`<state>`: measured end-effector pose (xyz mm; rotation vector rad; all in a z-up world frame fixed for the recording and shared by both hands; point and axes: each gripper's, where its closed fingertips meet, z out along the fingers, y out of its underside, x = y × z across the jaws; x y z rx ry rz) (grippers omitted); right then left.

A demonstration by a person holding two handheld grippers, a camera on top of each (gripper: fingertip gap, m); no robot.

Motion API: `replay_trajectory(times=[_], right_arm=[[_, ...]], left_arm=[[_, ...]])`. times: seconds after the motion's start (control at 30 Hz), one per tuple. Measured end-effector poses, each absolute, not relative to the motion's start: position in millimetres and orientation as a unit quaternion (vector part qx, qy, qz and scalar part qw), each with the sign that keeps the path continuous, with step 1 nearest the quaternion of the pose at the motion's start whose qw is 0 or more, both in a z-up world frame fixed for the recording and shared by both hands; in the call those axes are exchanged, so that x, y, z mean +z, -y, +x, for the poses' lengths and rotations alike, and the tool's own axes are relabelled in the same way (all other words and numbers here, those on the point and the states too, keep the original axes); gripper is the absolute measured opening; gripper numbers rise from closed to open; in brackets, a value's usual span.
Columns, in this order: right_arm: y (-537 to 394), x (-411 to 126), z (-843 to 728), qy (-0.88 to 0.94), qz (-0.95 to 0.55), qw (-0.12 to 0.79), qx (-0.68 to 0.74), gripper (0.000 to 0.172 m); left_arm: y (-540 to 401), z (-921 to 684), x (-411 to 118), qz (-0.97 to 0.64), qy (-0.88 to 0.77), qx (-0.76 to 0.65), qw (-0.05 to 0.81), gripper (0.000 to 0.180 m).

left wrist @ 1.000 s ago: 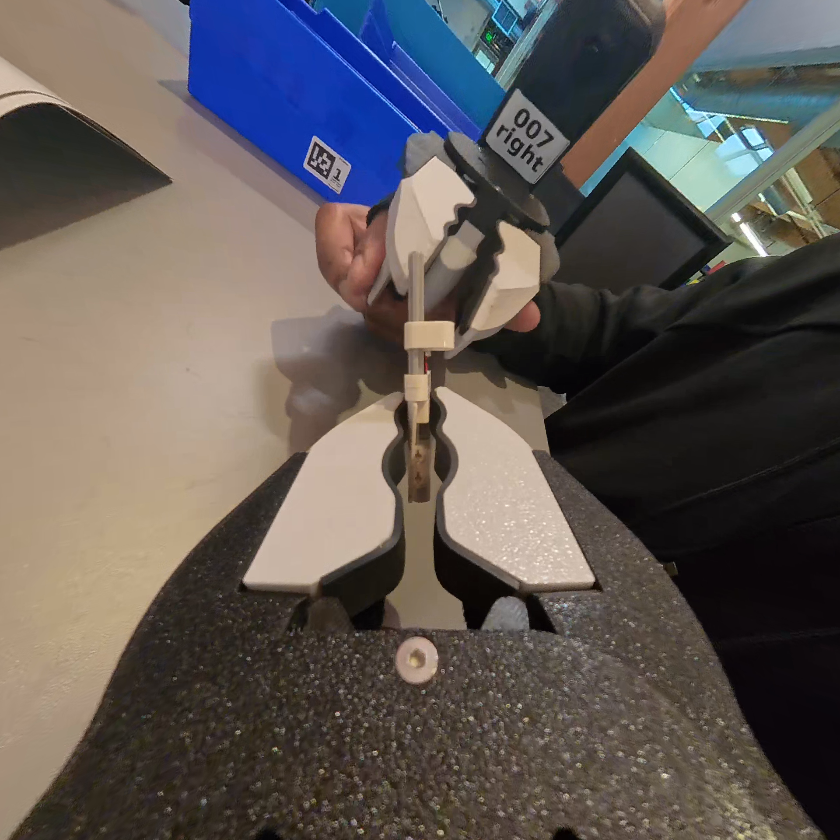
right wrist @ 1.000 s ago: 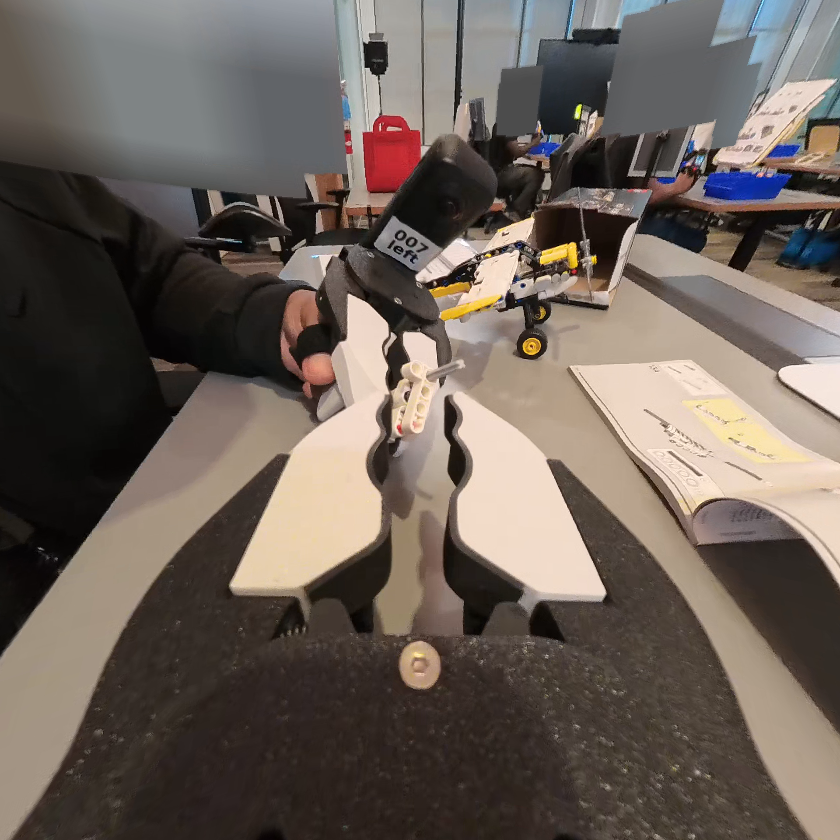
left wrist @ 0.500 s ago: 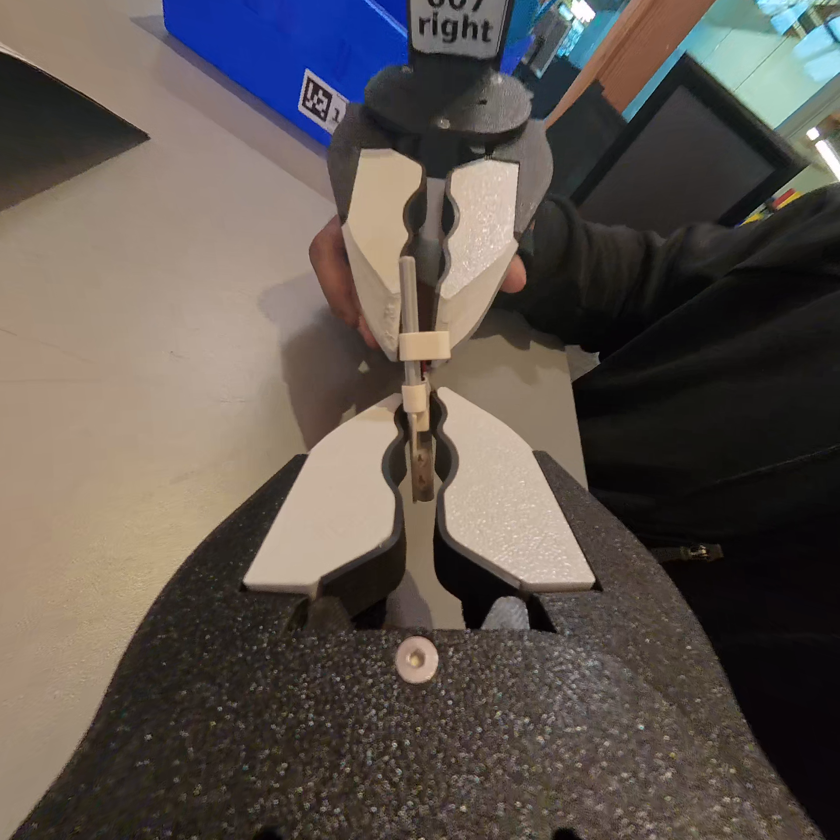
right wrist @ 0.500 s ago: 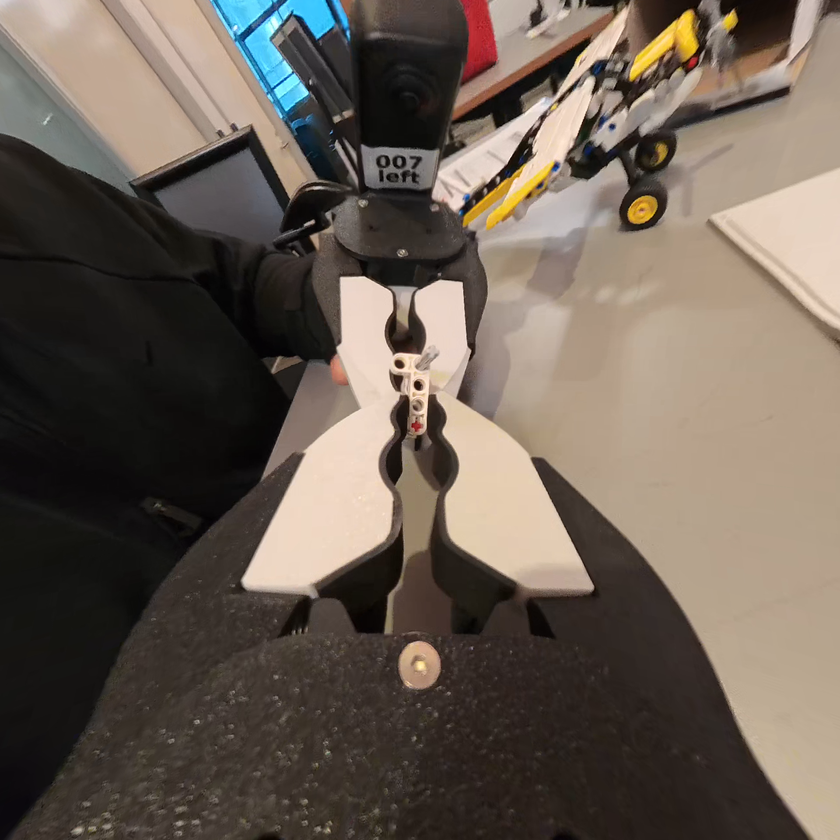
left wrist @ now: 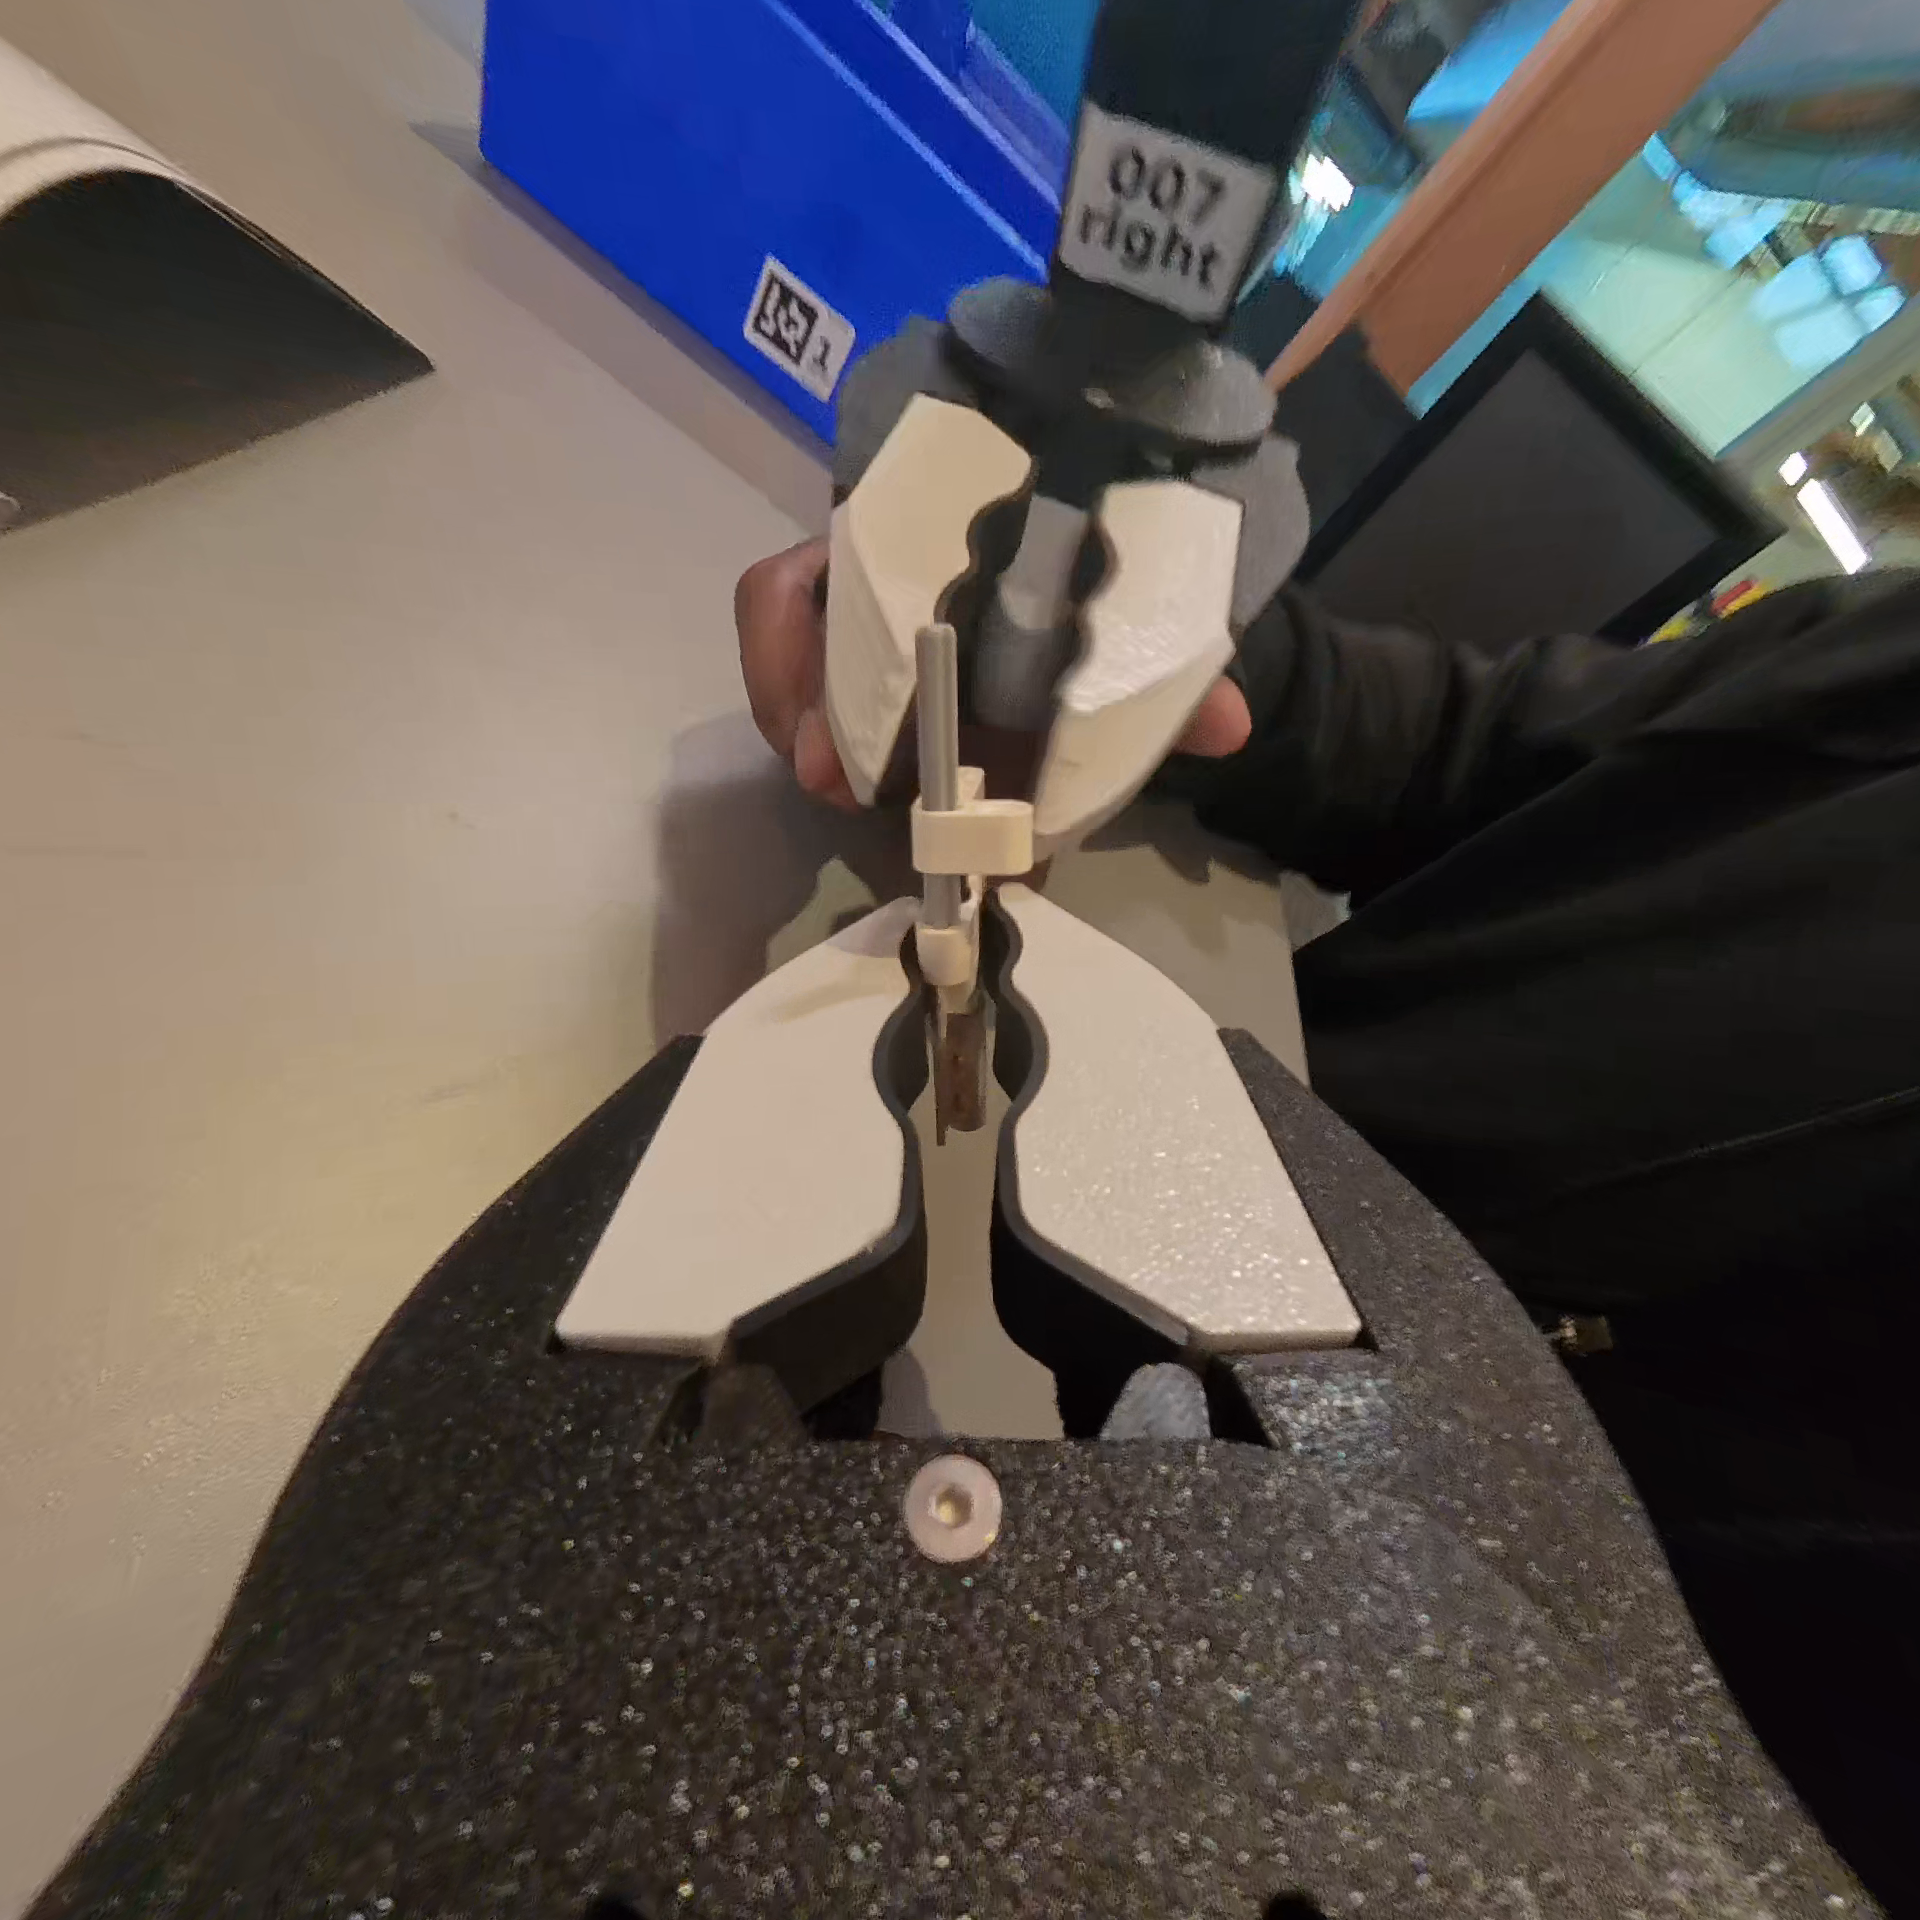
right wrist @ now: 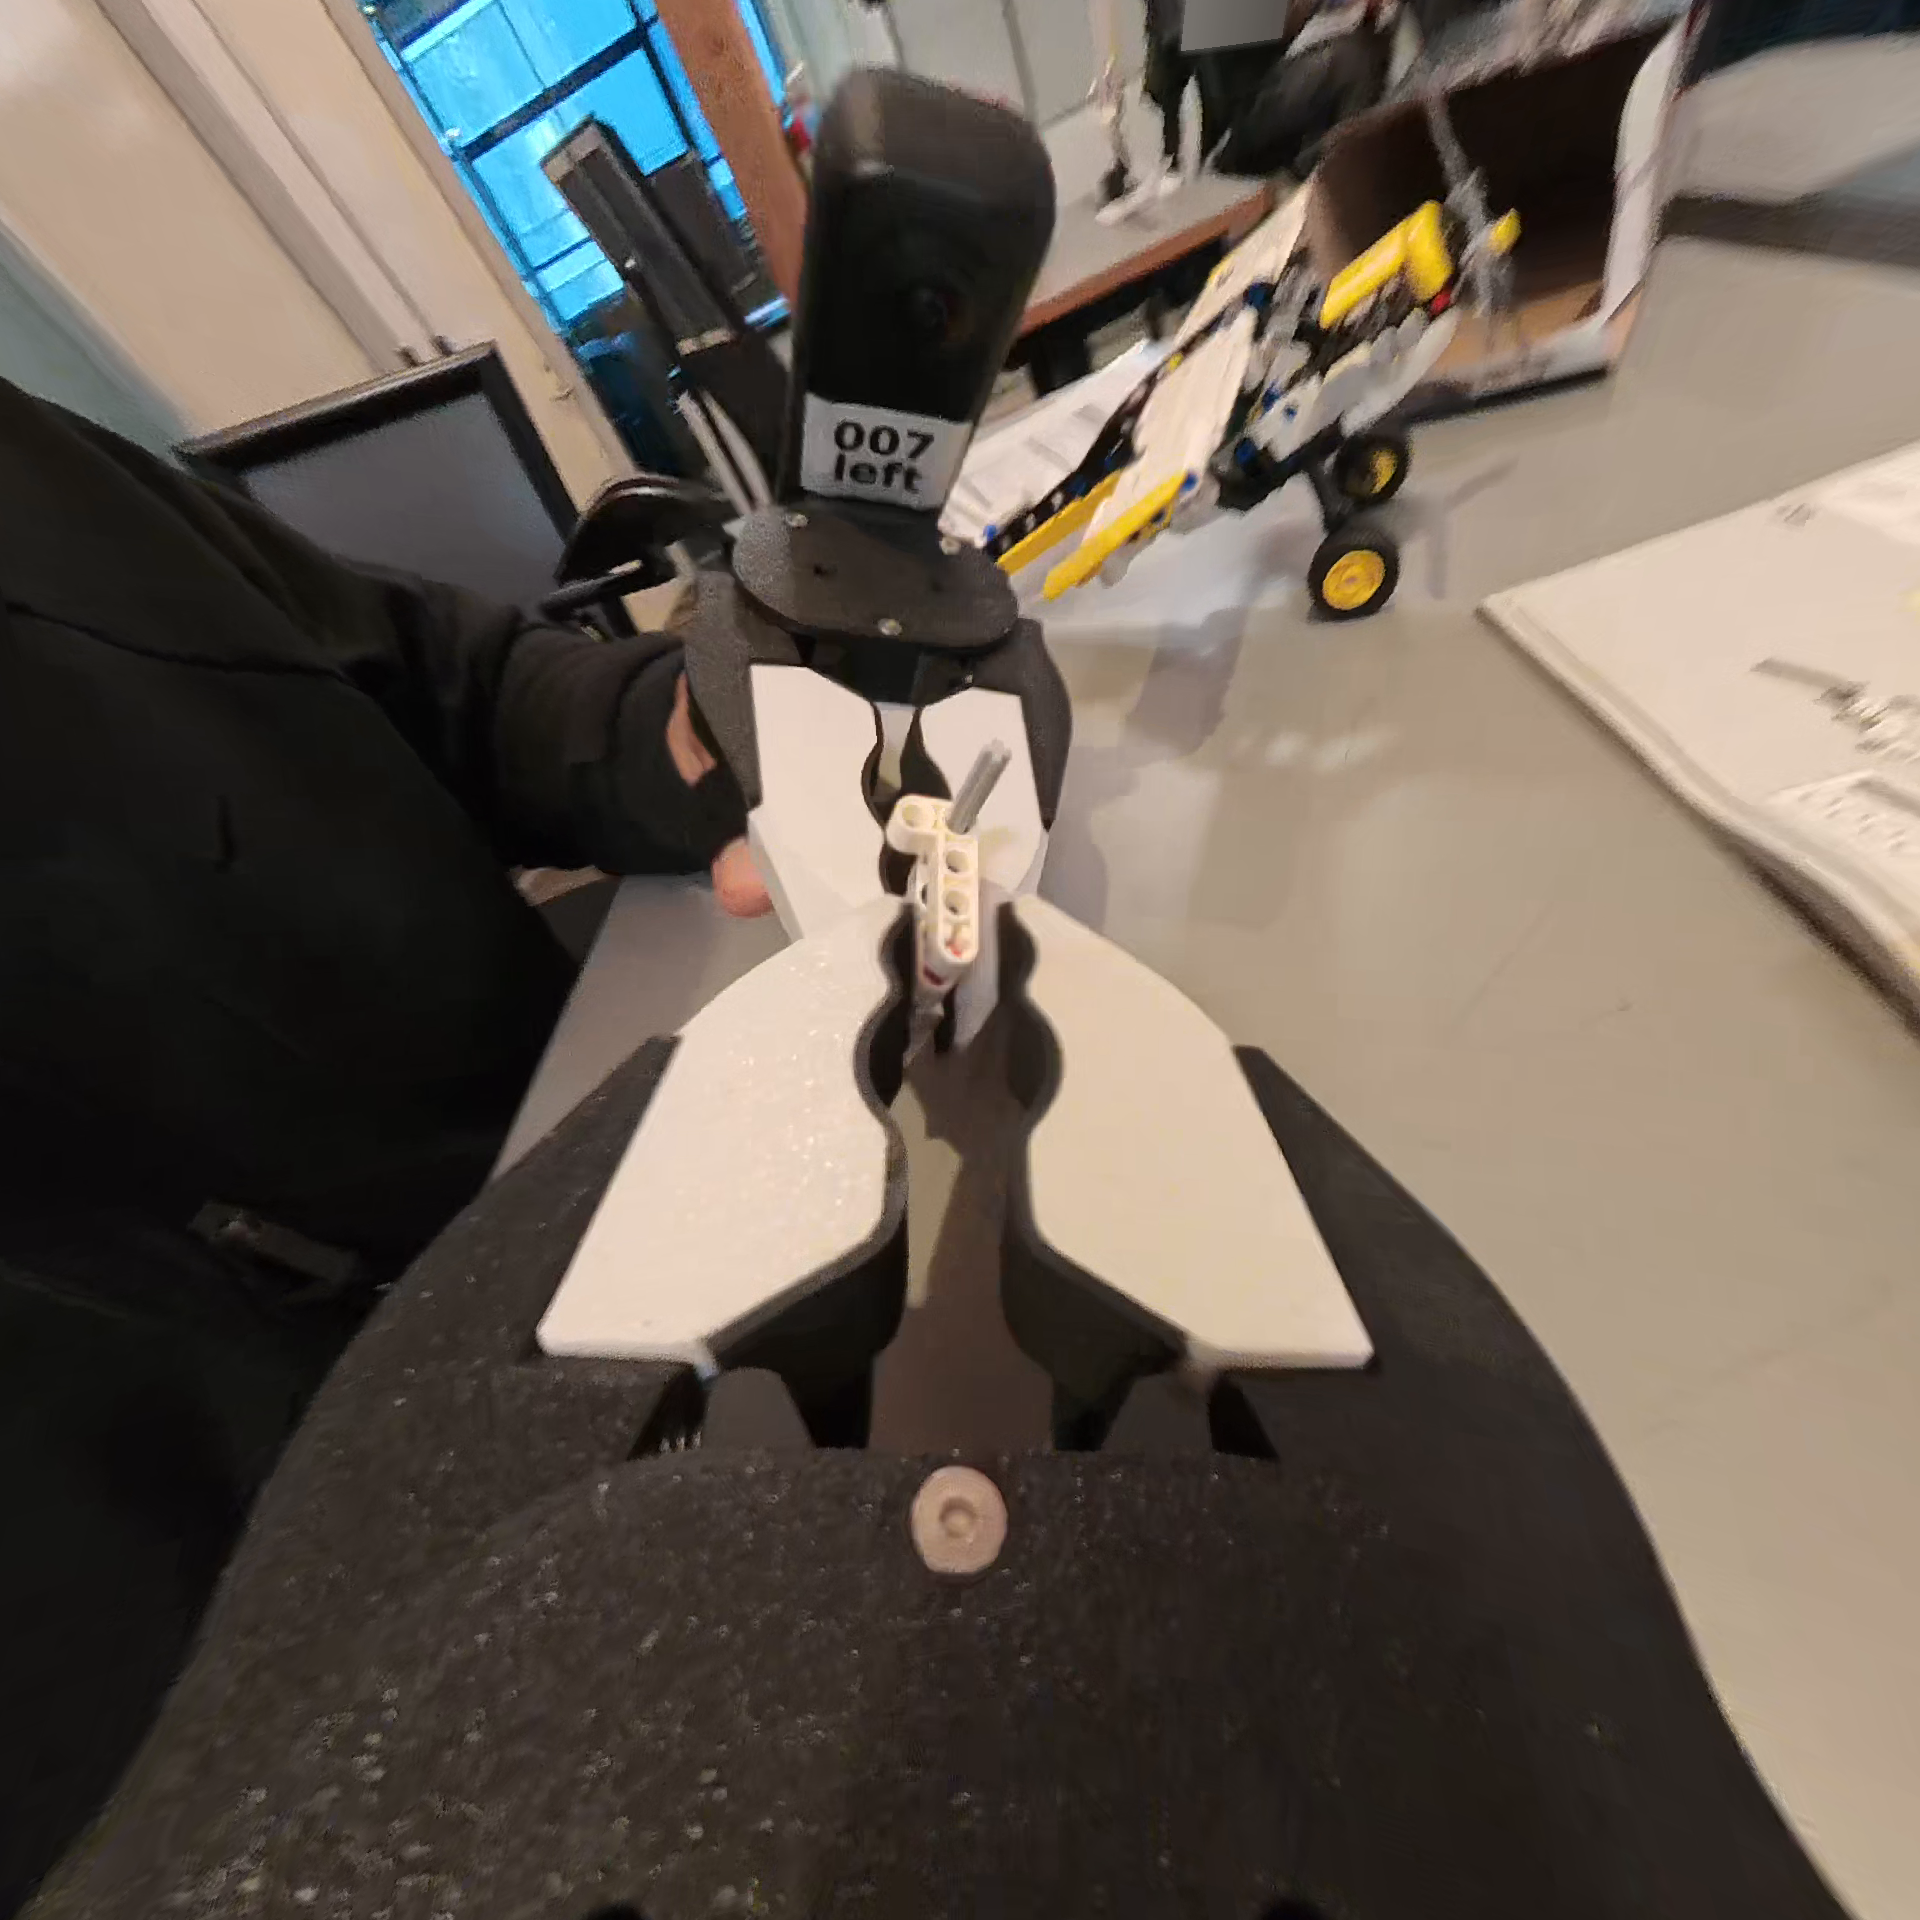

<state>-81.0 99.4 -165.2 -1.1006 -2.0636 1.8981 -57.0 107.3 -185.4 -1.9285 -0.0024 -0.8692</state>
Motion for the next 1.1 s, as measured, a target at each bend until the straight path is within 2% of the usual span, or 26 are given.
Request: replay_trajectory(times=[0.1, 0.23, 0.4, 0.53, 0.67, 0.9, 0.97, 1.1], right_arm=[[-105.7, -157.5, -82.9, 0.701, -0.315, 0.183, 0.613, 0.033], [-101.6, -153.7, -79.5, 0.734, -0.194, 0.370, 0.535, 0.045], [-84.8, -166.0, -80.1, 0.765, -0.096, 0.470, 0.430, 0.074], [-76.5, -171.8, -81.4, 0.773, -0.081, 0.476, 0.412, 0.083], [-75.6, -169.1, -83.4, 0.767, -0.097, 0.468, 0.427, 0.071], [-75.3, -172.4, -78.2, 0.775, -0.102, 0.444, 0.438, 0.070], [-76.2, -171.1, -76.5, 0.771, -0.113, 0.428, 0.457, 0.070], [-87.3, -159.2, -75.4, 0.746, -0.147, 0.401, 0.510, 0.071]], left_arm=[[-106.1, -63.4, -176.0, -0.767, 0.032, -0.398, 0.501, 0.008], [-104.5, -65.4, -167.4, -0.738, 0.056, -0.448, 0.501, 0.008], [-102.1, -62.7, -162.1, -0.716, 0.066, -0.493, 0.490, 0.007], [-101.0, -58.4, -161.5, -0.713, 0.062, -0.506, 0.482, 0.007], [-100.5, -51.8, -163.4, -0.720, 0.051, -0.506, 0.473, 0.007], [-100.2, -46.2, -166.3, -0.740, 0.020, -0.476, 0.475, 0.009], [-99.3, -46.1, -168.0, -0.758, -0.008, -0.438, 0.483, 0.015], [-95.1, -61.5, -166.0, -0.786, -0.081, -0.308, 0.530, 0.043]])
